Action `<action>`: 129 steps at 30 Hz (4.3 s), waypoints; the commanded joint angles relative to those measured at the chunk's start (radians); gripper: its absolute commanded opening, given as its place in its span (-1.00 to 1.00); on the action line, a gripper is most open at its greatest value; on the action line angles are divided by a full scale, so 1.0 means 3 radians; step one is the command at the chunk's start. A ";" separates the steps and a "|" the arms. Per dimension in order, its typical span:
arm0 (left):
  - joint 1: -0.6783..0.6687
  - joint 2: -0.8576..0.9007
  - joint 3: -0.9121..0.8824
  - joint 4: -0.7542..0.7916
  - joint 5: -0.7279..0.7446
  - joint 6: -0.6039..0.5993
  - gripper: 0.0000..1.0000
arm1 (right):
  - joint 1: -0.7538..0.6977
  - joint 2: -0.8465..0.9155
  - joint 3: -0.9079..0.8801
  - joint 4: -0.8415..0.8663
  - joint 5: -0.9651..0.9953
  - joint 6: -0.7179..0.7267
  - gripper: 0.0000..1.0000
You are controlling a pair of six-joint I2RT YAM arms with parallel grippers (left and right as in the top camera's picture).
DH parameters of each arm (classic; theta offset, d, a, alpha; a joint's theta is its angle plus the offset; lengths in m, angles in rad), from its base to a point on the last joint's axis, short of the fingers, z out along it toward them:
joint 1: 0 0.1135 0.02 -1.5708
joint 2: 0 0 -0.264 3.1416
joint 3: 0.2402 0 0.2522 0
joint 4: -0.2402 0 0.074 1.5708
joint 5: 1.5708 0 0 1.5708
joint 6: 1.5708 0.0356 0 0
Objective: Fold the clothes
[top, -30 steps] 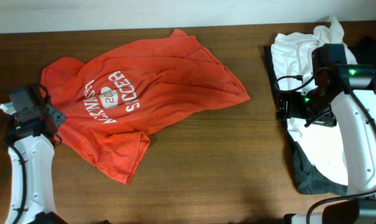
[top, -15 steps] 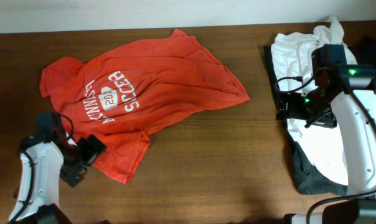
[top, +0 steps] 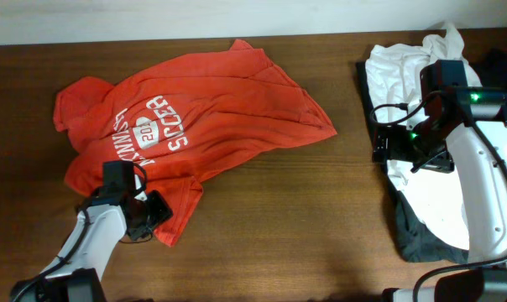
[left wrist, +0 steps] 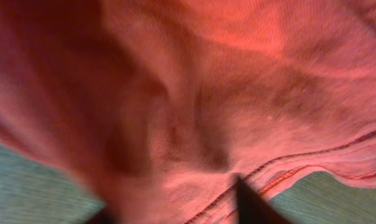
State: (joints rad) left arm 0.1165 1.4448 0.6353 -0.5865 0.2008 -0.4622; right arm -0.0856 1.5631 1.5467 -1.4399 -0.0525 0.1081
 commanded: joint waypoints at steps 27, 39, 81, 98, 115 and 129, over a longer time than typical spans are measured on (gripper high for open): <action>0.0743 -0.0769 0.1708 -0.2244 -0.1020 0.0399 -1.00 | 0.0154 0.0949 -0.0914 0.1512 -0.1813 0.0019 0.98; 0.0777 -0.0783 0.1705 -0.2324 -0.1011 0.0398 -0.99 | 0.0689 0.1277 -0.0961 0.3134 -0.0902 -0.0022 0.75; 0.0777 -0.0785 0.1703 -0.2337 -0.1011 0.0397 -0.99 | 0.0580 0.1462 0.0036 0.3070 -0.0407 0.0221 0.97; 0.0777 -0.0785 0.1703 -0.2265 -0.1010 0.0397 -0.99 | 0.0776 0.1489 -0.0304 0.2502 -0.0660 0.0132 0.21; 0.0777 -0.0785 0.1703 -0.2290 -0.1010 0.0397 -0.99 | 0.0810 0.2063 -0.0365 0.4056 -0.0692 0.0134 0.14; 0.0777 -0.0785 0.1703 -0.2210 -0.1011 0.0398 -1.00 | 0.0429 0.1019 0.0020 0.1564 -0.0825 0.0130 -0.83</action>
State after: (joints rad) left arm 0.3439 1.2228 1.1374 -1.2636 -0.0868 -0.3580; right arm 0.0715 1.9770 1.5131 -0.9215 -0.3202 0.1528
